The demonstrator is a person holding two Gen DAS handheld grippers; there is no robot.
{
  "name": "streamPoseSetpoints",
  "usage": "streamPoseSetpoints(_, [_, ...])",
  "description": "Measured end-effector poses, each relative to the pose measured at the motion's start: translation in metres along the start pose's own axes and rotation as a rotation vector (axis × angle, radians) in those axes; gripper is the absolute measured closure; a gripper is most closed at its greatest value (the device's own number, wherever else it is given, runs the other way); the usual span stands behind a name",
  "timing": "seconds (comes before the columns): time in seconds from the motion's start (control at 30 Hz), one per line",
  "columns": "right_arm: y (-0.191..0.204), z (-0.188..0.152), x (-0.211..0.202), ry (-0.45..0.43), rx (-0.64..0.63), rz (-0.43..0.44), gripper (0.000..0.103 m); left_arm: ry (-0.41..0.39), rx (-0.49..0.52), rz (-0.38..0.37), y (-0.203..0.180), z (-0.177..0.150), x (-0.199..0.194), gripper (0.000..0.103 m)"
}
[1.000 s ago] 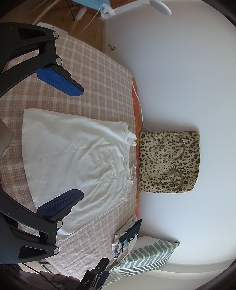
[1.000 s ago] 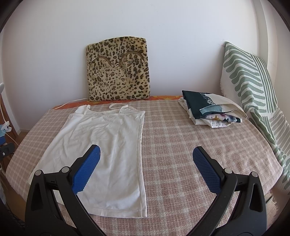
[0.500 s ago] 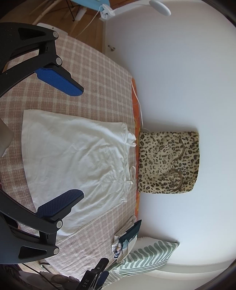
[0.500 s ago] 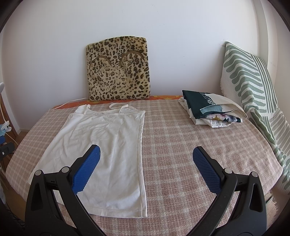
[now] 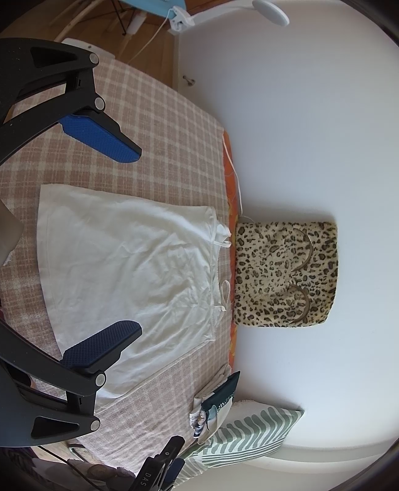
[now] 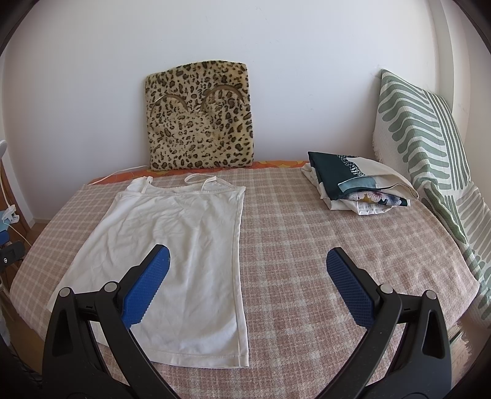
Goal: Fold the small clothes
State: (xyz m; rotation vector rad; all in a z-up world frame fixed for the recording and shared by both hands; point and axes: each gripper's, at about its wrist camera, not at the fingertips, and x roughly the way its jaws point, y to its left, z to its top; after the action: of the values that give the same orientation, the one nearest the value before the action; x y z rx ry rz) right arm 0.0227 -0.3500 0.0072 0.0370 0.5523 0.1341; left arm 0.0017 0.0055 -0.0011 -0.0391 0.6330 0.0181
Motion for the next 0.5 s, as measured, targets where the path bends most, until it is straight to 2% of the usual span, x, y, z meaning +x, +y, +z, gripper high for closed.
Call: streamPoseSetpoints(0.5, [-0.0001,-0.0005,0.0006,-0.001,0.0,0.002,0.0,0.005,0.002,0.002,0.0007,-0.0009,-0.0008,0.001])
